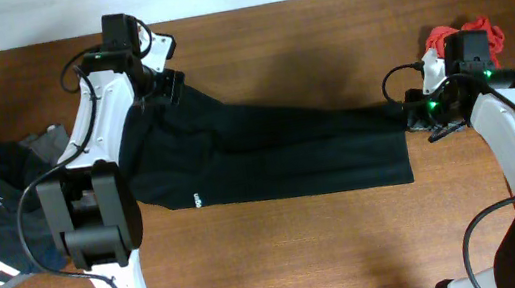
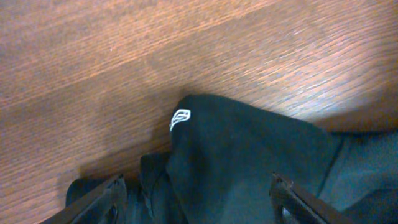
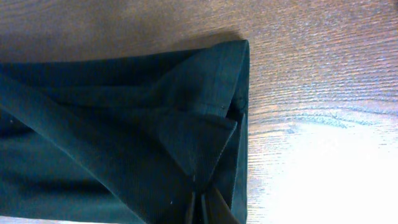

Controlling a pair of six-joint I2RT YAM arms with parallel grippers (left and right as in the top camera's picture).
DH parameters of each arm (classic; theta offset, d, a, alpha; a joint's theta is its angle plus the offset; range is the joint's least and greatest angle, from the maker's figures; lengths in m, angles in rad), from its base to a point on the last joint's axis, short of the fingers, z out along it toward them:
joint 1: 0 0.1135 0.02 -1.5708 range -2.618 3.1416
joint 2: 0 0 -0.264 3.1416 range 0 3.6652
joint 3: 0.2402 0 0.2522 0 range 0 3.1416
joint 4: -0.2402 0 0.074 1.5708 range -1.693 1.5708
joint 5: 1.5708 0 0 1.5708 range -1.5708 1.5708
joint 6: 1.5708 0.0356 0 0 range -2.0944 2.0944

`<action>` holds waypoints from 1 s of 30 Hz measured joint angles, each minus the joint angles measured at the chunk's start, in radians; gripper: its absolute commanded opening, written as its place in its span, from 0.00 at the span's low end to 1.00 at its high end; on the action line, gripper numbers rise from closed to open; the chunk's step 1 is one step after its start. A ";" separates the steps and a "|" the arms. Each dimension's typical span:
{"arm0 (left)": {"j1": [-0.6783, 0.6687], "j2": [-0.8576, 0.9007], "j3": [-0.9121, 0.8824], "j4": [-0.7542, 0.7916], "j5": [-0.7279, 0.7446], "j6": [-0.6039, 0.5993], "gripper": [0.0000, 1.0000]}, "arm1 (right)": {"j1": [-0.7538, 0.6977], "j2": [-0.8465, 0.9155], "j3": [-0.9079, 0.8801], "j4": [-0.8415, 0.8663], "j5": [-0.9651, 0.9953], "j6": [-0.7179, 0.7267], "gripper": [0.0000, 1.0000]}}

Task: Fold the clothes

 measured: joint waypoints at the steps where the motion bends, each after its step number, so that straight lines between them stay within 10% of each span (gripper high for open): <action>1: 0.000 0.005 0.000 0.001 -0.003 -0.002 0.37 | 0.000 0.000 0.000 0.000 0.000 0.000 0.05; 6: 0.000 0.036 -0.003 0.003 -0.012 0.000 0.01 | 0.000 0.000 0.000 0.000 0.000 0.000 0.05; 30: 0.000 -0.259 0.033 -0.463 -0.090 -0.028 0.00 | 0.000 0.000 0.000 -0.008 0.000 0.000 0.06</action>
